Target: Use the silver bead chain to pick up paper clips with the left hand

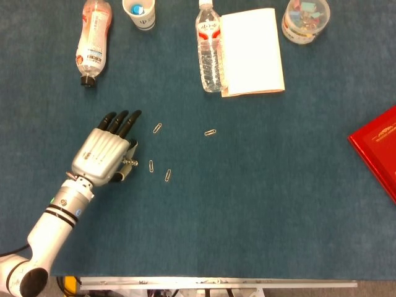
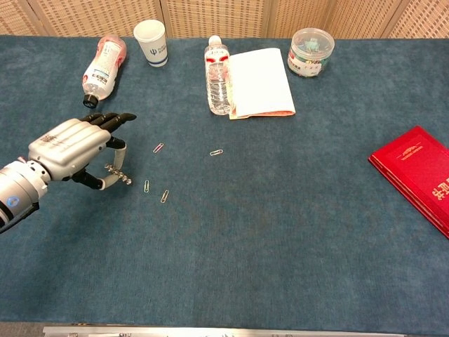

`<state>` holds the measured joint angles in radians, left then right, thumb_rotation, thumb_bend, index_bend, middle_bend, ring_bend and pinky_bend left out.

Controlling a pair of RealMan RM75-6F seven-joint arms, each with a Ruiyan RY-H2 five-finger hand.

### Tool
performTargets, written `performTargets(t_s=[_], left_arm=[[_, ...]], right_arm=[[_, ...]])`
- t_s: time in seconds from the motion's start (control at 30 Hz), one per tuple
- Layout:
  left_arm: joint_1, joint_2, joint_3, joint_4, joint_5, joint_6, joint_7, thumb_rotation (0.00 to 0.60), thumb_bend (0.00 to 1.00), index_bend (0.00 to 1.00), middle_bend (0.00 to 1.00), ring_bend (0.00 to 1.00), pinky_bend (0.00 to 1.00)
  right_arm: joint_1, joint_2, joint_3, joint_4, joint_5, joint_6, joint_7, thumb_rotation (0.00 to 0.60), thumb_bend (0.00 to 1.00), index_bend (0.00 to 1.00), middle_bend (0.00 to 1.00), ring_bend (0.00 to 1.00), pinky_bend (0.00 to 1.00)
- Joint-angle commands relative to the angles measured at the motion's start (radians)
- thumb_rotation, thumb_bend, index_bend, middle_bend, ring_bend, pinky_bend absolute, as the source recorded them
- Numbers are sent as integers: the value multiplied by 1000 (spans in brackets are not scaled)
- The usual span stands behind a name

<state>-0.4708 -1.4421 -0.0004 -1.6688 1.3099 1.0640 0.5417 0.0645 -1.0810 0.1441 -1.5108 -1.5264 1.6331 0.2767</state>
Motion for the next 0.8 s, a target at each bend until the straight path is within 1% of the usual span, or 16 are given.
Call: performTargets(t_s=[0.03,0.3,0.8], left_arm=[[-3,0,3,-9,7,3,5,600,356,566,0,0,85],[-11,2,7,-39,18,11,25,600,356,566,0,0,85],[-29,-17,8,-41,-2,-1,47,600,356,567,0,0,85]], right_arm=[[0,0,0,0,-1,-1,0,600,174,391,315,262,382],[2,-1,-1,0,-2,-6,-1,600,174,391,315,262,382],[2,0,-1,2,-1,-9,4,600,174,391,315,262,382]])
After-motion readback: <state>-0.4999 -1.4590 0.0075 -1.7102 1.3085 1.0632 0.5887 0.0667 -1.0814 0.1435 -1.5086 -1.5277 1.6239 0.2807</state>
